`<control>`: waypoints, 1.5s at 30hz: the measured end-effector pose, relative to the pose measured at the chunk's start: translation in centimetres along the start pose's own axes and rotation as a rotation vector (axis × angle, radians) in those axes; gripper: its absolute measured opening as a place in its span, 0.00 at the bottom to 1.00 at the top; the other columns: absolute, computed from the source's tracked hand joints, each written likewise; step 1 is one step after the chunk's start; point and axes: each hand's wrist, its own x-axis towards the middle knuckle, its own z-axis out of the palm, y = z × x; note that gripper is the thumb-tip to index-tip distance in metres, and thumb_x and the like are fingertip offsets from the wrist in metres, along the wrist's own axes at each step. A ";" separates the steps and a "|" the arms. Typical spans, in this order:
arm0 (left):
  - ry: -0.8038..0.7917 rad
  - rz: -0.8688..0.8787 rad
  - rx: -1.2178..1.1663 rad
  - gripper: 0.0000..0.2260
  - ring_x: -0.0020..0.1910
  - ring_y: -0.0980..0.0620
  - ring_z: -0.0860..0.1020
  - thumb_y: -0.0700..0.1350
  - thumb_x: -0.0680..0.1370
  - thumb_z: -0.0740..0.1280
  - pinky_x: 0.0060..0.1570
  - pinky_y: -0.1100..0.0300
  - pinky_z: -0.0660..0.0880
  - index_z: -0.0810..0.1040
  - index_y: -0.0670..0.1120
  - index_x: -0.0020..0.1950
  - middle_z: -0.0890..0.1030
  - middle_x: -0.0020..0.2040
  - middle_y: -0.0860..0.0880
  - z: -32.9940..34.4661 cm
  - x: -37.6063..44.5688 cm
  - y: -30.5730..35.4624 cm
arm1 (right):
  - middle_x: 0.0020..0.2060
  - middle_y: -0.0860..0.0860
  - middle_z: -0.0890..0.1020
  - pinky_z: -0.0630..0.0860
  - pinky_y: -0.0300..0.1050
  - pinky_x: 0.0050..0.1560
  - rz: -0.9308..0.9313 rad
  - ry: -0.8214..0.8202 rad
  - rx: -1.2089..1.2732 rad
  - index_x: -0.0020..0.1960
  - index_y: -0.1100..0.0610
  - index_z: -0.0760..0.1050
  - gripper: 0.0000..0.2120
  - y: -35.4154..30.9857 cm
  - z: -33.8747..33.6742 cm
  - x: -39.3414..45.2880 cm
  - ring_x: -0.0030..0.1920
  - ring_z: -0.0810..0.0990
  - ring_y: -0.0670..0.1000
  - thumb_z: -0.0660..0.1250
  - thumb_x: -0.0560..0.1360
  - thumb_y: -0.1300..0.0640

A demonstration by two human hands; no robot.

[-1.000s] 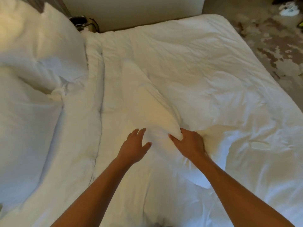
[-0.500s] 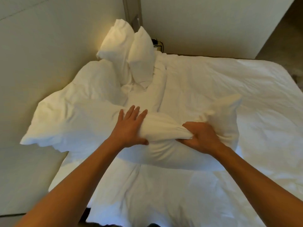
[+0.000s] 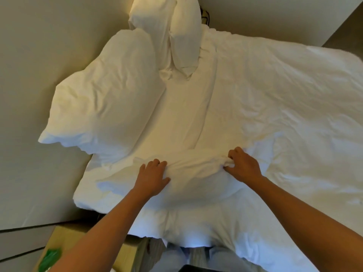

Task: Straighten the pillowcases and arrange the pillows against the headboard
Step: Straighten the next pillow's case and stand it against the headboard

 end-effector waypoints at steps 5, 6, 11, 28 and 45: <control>0.034 -0.013 0.056 0.20 0.59 0.43 0.74 0.58 0.80 0.63 0.57 0.49 0.72 0.74 0.46 0.67 0.76 0.60 0.45 -1.6 1.5 0.2 | 0.59 0.50 0.75 0.73 0.48 0.45 0.007 -0.098 0.154 0.68 0.51 0.72 0.31 -0.9 -0.3 0.5 0.53 0.80 0.55 0.72 0.73 0.34; 0.038 -0.016 0.073 0.19 0.59 0.43 0.74 0.56 0.81 0.62 0.56 0.49 0.71 0.75 0.46 0.65 0.77 0.59 0.45 -1.8 1.7 0.3 | 0.60 0.50 0.74 0.72 0.47 0.47 0.015 -0.109 0.165 0.69 0.51 0.72 0.33 -1.0 -0.3 0.9 0.55 0.80 0.55 0.72 0.73 0.33; 0.065 -0.081 0.120 0.09 0.52 0.44 0.76 0.48 0.82 0.59 0.51 0.51 0.68 0.78 0.46 0.54 0.78 0.50 0.47 -3.1 2.2 0.6 | 0.58 0.54 0.76 0.68 0.46 0.49 -0.023 -0.090 0.139 0.65 0.55 0.76 0.25 -0.5 -0.6 3.7 0.58 0.78 0.57 0.70 0.77 0.37; 0.136 -0.269 -0.058 0.10 0.30 0.51 0.72 0.44 0.85 0.55 0.28 0.58 0.65 0.69 0.47 0.45 0.73 0.33 0.50 -4.4 3.1 2.9 | 0.40 0.47 0.76 0.68 0.41 0.35 -0.382 -0.173 0.276 0.48 0.51 0.67 0.11 3.2 -4.5 8.4 0.40 0.77 0.52 0.61 0.84 0.45; 0.219 -0.359 -0.102 0.12 0.30 0.48 0.75 0.45 0.84 0.57 0.27 0.59 0.63 0.72 0.49 0.42 0.73 0.31 0.52 -5.5 2.4 1.4 | 0.38 0.53 0.84 0.77 0.52 0.57 -0.226 0.066 0.377 0.45 0.57 0.83 0.11 1.4 -3.7 8.0 0.41 0.80 0.53 0.66 0.83 0.55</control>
